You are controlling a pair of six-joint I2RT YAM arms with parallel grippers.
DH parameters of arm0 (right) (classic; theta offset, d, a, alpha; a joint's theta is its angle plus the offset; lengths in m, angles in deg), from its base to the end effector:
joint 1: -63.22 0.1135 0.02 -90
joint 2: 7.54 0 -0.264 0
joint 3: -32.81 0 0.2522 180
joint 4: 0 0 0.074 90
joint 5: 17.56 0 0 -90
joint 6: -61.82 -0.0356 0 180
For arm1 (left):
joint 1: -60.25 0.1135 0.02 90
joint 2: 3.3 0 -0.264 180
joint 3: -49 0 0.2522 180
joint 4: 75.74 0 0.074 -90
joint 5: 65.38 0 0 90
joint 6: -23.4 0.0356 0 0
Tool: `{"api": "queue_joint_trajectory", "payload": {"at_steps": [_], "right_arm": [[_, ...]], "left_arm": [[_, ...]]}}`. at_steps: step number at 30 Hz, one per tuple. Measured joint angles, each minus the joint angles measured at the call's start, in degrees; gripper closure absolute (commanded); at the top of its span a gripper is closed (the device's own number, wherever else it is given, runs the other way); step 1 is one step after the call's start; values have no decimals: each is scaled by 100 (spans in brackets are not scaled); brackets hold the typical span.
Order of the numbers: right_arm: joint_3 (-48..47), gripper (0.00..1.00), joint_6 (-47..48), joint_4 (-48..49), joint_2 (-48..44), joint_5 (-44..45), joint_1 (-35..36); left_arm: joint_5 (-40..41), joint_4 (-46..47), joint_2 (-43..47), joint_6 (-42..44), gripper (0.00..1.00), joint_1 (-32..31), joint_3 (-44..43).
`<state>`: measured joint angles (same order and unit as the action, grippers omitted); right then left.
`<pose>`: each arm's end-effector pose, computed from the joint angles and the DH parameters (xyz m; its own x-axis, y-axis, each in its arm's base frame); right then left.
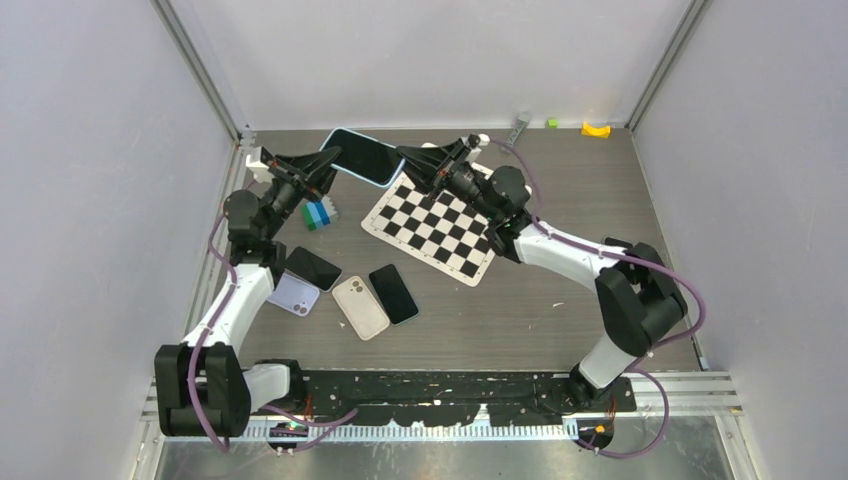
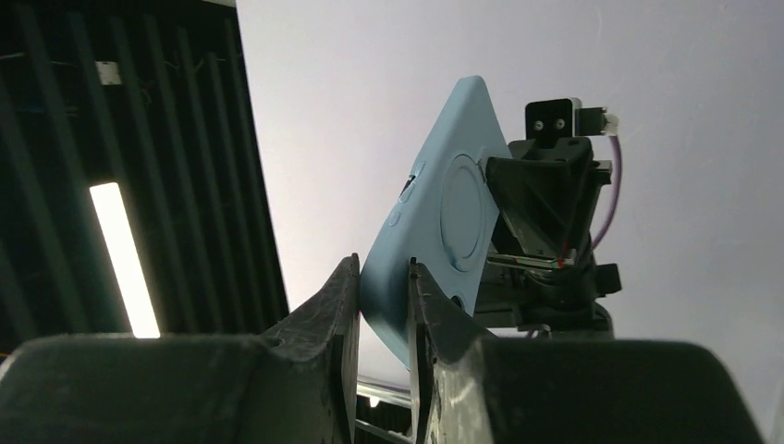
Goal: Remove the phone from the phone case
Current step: Remove the phone case from the phone.
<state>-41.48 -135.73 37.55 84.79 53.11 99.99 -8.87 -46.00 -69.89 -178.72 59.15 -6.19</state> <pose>0.2909 0.2321 0.3351 -0.8575 0.4823 0.1788 -0.0094 -0.3622 0.9320 0.2603 -0.0246 0.3385 -0.6184 -0.7609 0.1966 0.0882 -0.3158 -0.9447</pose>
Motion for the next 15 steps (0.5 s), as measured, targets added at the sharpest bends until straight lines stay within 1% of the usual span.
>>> {"api": "queue_joint_trajectory", "payload": {"at_steps": [3,5,15], "right_arm": [[37,99,-498,564,282,153,96],[39,99,-654,813,417,240,146],[31,99,-1008,1858,822,708,400]], "left_arm": [[203,129,79,-11,100,0,146],[295,164,129,-15,100,0,221],[522,444,313,-11,100,11,343]]}}
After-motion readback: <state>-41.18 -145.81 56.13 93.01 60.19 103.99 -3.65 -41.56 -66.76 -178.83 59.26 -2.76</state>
